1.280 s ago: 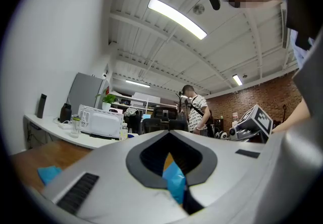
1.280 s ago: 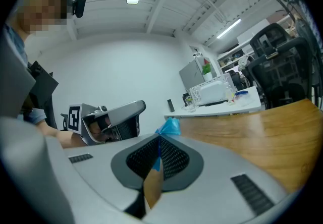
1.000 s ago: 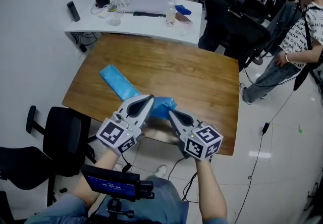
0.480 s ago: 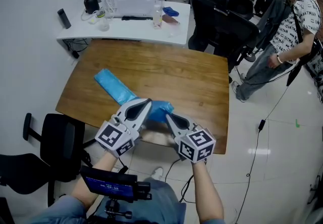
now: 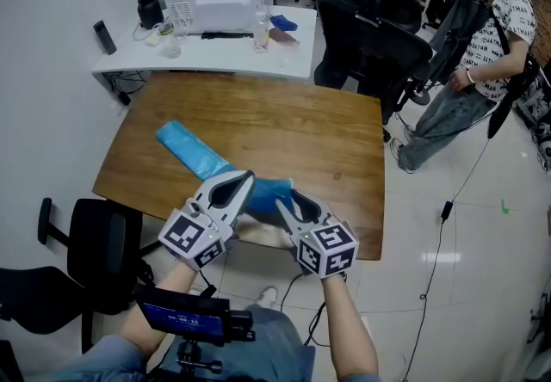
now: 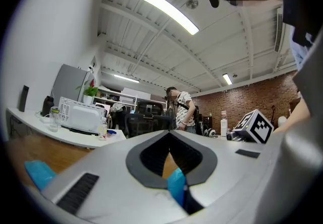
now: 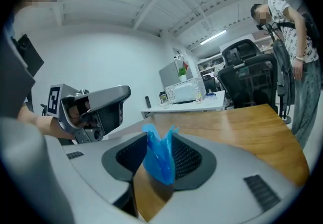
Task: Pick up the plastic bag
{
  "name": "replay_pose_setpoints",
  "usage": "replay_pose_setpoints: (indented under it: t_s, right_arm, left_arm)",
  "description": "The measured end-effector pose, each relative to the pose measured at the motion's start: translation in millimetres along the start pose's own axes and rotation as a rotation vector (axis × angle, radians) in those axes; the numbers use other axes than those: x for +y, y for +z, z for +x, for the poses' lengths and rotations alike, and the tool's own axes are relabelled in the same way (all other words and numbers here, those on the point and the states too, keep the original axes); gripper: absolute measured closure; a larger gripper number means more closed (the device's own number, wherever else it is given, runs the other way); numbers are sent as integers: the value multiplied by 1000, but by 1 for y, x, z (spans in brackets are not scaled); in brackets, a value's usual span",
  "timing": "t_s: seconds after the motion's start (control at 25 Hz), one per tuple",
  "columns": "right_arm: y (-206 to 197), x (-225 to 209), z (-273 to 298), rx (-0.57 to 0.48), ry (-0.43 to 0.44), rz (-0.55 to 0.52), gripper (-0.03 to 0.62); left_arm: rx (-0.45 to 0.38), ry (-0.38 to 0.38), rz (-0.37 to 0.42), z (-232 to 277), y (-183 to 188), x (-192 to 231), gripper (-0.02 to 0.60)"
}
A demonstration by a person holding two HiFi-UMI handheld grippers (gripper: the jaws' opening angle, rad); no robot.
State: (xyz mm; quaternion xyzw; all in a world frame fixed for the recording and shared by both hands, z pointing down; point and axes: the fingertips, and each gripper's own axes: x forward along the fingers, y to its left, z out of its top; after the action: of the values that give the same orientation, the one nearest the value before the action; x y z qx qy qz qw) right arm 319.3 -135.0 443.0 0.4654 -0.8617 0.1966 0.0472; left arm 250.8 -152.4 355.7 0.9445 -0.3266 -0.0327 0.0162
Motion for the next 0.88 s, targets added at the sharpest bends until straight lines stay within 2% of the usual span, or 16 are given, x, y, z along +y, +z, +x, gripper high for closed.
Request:
replay_pose_setpoints:
  t_s: [0.36, 0.44, 0.88]
  right_arm:
    - [8, -6, -7, -56, -56, 14, 431]
    - [13, -9, -9, -74, -66, 23, 404]
    - [16, -1, -6, -87, -39, 2, 405]
  left_arm:
    - [3, 3, -7, -5, -1, 0, 574]
    - [-1, 2, -7, -5, 1, -1, 575]
    - [9, 12, 4, -4, 1, 2, 574]
